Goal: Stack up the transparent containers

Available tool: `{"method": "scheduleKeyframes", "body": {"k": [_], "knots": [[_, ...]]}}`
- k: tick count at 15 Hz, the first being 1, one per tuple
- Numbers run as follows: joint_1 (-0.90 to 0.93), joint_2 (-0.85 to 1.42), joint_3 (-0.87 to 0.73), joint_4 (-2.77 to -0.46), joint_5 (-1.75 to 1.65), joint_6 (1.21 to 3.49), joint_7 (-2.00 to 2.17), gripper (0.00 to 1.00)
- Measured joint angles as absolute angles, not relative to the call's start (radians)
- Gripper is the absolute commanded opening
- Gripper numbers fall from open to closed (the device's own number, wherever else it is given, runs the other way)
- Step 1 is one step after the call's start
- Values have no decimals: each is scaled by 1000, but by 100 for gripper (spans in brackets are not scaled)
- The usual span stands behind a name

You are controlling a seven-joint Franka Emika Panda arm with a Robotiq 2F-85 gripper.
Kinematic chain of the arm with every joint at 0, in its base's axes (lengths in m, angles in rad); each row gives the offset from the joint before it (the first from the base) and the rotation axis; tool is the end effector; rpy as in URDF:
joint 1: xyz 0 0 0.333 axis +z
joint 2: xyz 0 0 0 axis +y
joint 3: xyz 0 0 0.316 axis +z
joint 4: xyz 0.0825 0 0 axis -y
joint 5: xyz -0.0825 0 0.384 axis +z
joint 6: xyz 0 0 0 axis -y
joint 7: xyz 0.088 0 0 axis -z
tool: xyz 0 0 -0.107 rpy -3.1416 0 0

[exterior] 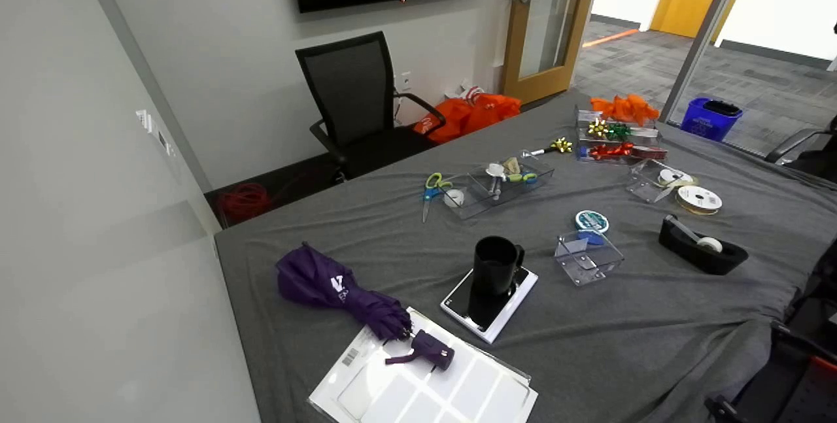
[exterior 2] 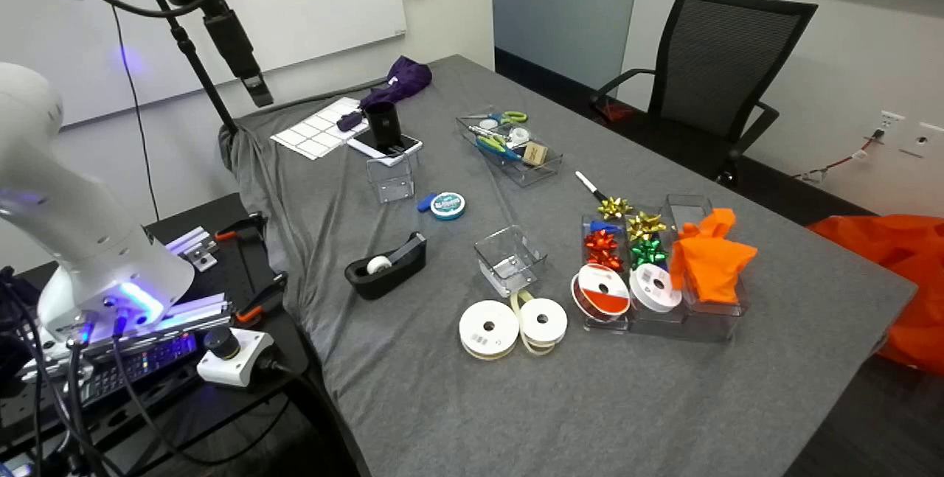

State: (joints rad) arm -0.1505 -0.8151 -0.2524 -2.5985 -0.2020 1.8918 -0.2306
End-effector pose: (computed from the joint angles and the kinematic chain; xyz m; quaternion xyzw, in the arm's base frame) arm 0.2898 -0.1469 0.5032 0.9985 -0.0244 0.0447 0.0190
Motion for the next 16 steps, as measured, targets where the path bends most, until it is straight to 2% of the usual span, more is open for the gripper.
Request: {"method": "scheduleKeyframes", "body": {"k": [9,16], "knots": [[-133,-548,-350,-2394,-185,2015,-355,100],[-83,-219,-378,-2207,82,2143,-482,100]]}}
